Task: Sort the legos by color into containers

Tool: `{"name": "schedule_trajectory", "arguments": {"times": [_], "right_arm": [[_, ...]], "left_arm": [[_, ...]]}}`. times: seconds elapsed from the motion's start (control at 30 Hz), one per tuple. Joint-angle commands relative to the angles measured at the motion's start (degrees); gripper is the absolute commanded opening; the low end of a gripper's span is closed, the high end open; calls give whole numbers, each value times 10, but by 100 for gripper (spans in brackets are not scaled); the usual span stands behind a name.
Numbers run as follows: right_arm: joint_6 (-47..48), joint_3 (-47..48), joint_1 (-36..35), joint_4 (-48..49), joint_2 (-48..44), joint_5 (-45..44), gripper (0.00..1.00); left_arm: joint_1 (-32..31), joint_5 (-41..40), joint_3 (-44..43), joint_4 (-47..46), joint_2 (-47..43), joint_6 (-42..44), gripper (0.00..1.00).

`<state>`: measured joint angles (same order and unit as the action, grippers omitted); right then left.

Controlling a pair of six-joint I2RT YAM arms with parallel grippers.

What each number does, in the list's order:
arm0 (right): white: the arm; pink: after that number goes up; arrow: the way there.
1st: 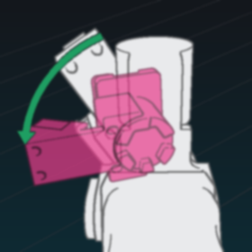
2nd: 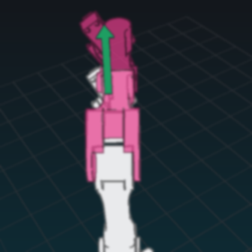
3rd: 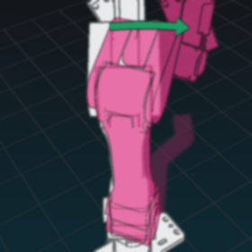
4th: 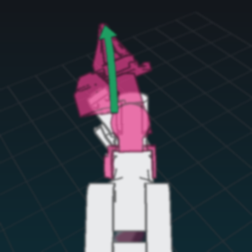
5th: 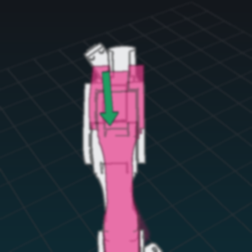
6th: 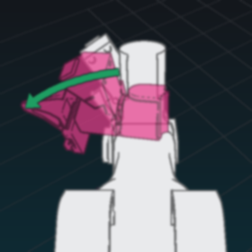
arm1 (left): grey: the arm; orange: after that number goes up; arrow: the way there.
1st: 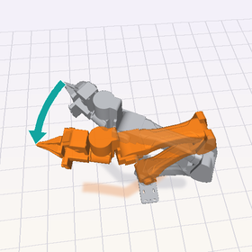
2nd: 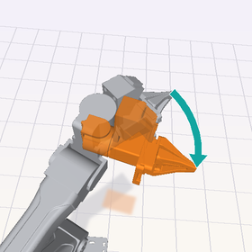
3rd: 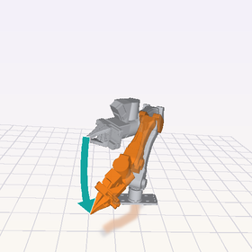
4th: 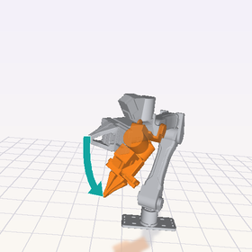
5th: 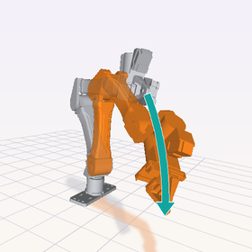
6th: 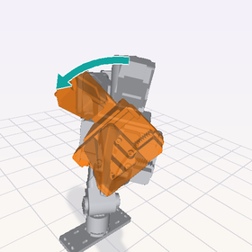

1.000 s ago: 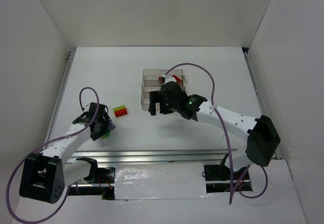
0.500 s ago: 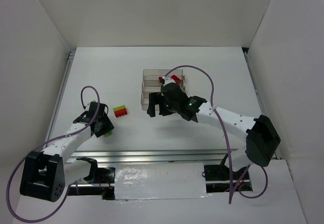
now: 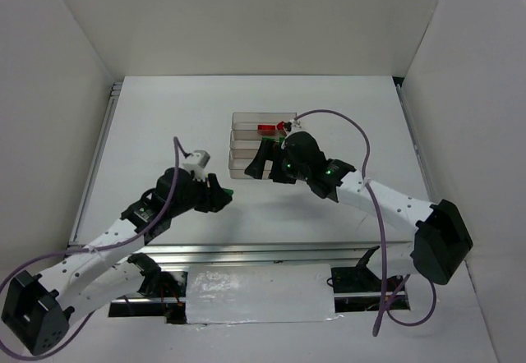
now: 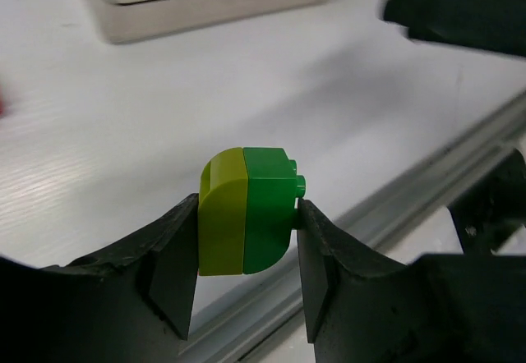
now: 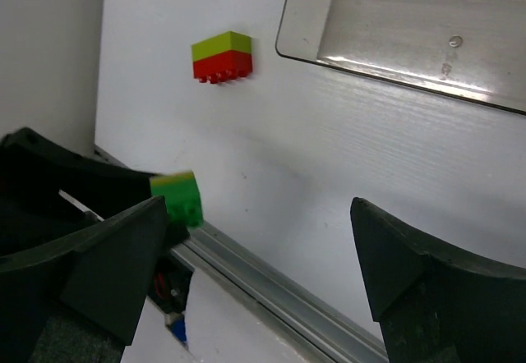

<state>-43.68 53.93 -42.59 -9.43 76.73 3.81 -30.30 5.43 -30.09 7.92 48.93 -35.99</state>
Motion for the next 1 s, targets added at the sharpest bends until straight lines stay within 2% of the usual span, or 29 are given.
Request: {"name": "schedule_trajectory", "arguments": {"times": [0.0,0.03,0.23,0.33,0.4,0.6,0.7,0.73,0.9,0.97], "right_arm": [[-38,6,1,38,-47,14,99],[-35,6,0,36,-51,29,99],[-12,6,-13,-3,-69,113,93],[-6,-14,-21,-11,-81,125,90],[-9,-41,-23,1,-92,150,90],[-3,-47,-36,12,-92,174,83],[1,-48,-38,10,-86,169,73],[2,-49,-38,11,-85,172,67],[-5,-65,-39,43,-81,211,57],[-5,-72,-40,58,-78,231,47]], "left_arm": [[-96,-40,-36,-62,9,77,0],[-125,-52,-37,-69,11,86,0],[-181,-79,-23,-139,2,165,0],[-197,-88,-22,-165,-5,191,0],[-201,-66,-30,-174,1,205,0],[-218,-60,-48,-184,30,225,0],[-230,-64,-52,-189,28,226,0],[-234,-67,-53,-189,27,227,0],[-239,-73,-59,-186,23,230,0],[-240,-78,-58,-187,23,225,0]]}}
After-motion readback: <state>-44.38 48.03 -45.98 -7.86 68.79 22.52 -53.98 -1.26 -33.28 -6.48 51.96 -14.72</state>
